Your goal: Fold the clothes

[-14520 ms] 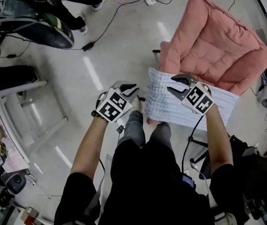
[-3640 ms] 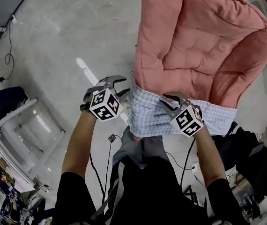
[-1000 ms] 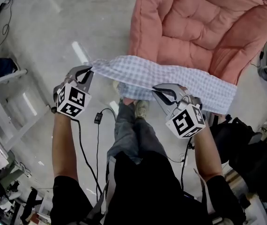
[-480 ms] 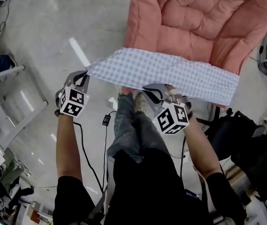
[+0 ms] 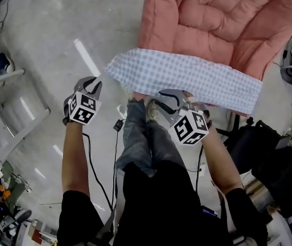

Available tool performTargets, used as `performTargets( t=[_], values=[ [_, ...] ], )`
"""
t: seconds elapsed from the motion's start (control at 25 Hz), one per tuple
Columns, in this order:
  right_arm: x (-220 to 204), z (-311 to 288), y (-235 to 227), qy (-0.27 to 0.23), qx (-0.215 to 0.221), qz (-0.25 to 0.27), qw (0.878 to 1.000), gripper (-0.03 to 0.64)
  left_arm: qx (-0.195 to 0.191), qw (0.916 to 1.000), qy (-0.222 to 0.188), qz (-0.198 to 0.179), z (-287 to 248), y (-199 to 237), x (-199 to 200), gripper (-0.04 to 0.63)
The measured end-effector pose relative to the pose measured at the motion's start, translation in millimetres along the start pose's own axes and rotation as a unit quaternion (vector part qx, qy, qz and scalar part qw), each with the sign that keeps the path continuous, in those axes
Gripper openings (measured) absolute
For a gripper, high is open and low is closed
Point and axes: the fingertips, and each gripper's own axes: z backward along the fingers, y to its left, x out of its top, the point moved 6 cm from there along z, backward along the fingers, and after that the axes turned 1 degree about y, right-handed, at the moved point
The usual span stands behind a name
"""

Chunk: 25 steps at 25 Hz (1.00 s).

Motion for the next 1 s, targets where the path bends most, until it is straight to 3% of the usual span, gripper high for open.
performTargets(
  t=[0.48,0.76,0.84,1.0],
  values=[
    [0,12,-14,-0.016,-0.025,-0.023,0.999,0.140,-0.028,0.9989,-0.034,0.017,7,-6,25,0.101],
    [6,43,-22,-0.049,-0.055,-0.063,0.995,0.140,-0.032,0.9919,-0.099,0.072,44,-26,67,0.115],
    [6,59,-22,-0.059,-0.069,-0.073,0.993,0.140,-0.028,0.9913,-0.112,0.065,57,-35,85,0.115],
    [14,112,-23,-0.086,-0.111,-0.090,0.986,0.137,-0.043,0.9899,-0.135,0.008,83,-61,147,0.115]
  ],
)
